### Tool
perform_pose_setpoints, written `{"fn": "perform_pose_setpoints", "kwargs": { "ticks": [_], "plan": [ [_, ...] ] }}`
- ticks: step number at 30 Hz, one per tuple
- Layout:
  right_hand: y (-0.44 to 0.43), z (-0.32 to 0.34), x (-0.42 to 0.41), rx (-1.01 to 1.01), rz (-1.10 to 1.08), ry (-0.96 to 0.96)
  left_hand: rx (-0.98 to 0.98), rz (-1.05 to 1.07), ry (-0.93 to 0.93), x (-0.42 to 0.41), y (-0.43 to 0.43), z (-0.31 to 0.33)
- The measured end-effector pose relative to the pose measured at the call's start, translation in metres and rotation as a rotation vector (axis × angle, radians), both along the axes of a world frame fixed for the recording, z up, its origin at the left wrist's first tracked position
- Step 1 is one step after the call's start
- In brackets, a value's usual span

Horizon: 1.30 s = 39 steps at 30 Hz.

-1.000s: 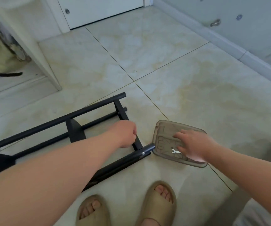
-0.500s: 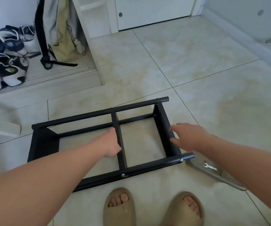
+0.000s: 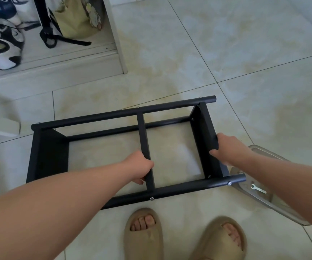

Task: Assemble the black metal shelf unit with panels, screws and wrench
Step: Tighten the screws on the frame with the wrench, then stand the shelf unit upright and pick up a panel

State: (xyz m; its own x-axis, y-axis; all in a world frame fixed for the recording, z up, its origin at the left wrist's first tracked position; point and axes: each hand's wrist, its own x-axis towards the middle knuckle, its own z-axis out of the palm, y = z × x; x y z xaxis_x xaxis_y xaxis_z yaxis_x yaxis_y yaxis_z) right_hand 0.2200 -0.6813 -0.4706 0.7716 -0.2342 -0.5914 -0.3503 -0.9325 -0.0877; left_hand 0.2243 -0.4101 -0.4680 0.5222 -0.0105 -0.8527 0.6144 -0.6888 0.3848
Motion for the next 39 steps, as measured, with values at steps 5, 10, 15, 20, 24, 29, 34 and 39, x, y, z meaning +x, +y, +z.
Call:
{"fn": "perform_pose_setpoints", "kwargs": {
  "ticks": [5, 10, 15, 20, 24, 29, 34, 39],
  "plan": [
    [-0.003, 0.005, 0.001, 0.031, -0.046, -0.086, -0.036, 0.143, -0.026, -0.005, -0.008, 0.001],
    [-0.008, 0.057, 0.011, 0.030, -0.081, -0.290, -0.126, 0.203, -0.114, 0.004, -0.015, 0.026],
    [-0.006, 0.135, 0.018, -0.010, -0.056, -0.524, -0.288, 0.280, -0.242, 0.013, -0.022, 0.073],
    [-0.005, 0.223, 0.018, -0.088, 0.002, -0.748, -0.482, 0.392, -0.366, 0.018, -0.034, 0.119],
    [0.002, 0.282, 0.013, -0.120, 0.101, -0.940, -0.661, 0.529, -0.400, 0.018, -0.046, 0.148],
    [0.020, 0.337, 0.016, -0.236, 0.345, -1.252, -0.937, 0.703, -0.375, 0.021, -0.065, 0.174],
    [0.028, 0.355, 0.024, -0.284, 0.557, -1.442, -1.141, 0.742, -0.323, 0.030, -0.084, 0.176],
    [0.021, 0.346, 0.031, -0.304, 0.638, -1.499, -1.210, 0.807, -0.254, 0.038, -0.098, 0.163]
  ]
}}
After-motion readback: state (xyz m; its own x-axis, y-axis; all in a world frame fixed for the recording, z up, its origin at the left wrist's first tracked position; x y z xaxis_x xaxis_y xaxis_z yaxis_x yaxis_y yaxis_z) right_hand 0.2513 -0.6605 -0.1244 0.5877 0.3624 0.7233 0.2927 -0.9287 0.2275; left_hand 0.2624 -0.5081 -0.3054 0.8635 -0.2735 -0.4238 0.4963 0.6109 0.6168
